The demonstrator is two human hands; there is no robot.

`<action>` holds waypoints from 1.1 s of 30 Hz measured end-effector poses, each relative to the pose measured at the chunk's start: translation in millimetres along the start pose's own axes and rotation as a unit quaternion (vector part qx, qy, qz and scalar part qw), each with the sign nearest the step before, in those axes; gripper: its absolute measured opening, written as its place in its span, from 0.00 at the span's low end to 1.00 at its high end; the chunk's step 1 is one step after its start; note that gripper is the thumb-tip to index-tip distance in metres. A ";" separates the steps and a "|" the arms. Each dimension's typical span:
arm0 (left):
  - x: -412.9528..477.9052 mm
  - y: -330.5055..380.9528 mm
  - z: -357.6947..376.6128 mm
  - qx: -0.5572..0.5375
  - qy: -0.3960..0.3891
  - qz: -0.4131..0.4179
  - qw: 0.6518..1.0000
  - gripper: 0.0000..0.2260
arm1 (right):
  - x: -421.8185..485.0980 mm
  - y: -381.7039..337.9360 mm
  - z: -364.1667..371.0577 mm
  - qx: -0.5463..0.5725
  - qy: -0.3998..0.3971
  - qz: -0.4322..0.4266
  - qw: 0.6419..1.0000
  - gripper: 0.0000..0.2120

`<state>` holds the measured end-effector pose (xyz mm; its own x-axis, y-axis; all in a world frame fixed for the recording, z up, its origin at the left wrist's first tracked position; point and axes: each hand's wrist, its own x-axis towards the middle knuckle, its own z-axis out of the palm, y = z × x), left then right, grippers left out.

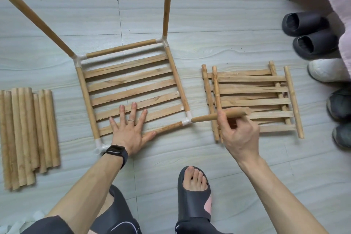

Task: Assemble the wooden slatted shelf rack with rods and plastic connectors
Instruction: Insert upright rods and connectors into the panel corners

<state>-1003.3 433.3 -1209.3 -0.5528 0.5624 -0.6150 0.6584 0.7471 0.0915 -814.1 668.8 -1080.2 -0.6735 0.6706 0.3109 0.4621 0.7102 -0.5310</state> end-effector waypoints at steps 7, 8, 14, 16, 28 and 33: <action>20.5 89.6 -52.2 0.003 0.086 0.226 0.970 0.25 | 1.7 -17.3 5.0 -0.002 -0.012 -0.046 0.999 0.13; 24.5 103.8 -56.4 0.005 0.081 0.235 0.969 0.22 | -0.3 -18.6 5.3 0.004 -0.021 -0.050 0.999 0.11; 38.2 116.5 -34.7 -0.023 0.081 0.195 0.977 0.18 | -4.5 -16.6 6.9 0.033 -0.094 -0.035 0.994 0.12; 41.4 113.0 -26.6 -0.040 0.087 0.190 0.977 0.18 | -8.2 -12.1 2.9 0.051 -0.097 -0.043 0.993 0.07; 47.3 109.9 -28.5 -0.054 0.072 0.204 0.975 0.18 | -7.3 -13.5 15.8 0.062 -0.060 -0.062 0.994 0.09; 43.5 110.0 -33.0 -0.068 0.062 0.203 0.975 0.17 | -12.2 -10.2 22.6 0.042 -0.072 -0.055 0.995 0.13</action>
<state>-971.8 551.6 -1200.2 -0.3234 0.8539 -0.4078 0.7666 0.4890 0.4161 -823.6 648.5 -1096.3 -0.7959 0.5484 0.2566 0.3363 0.7529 -0.5657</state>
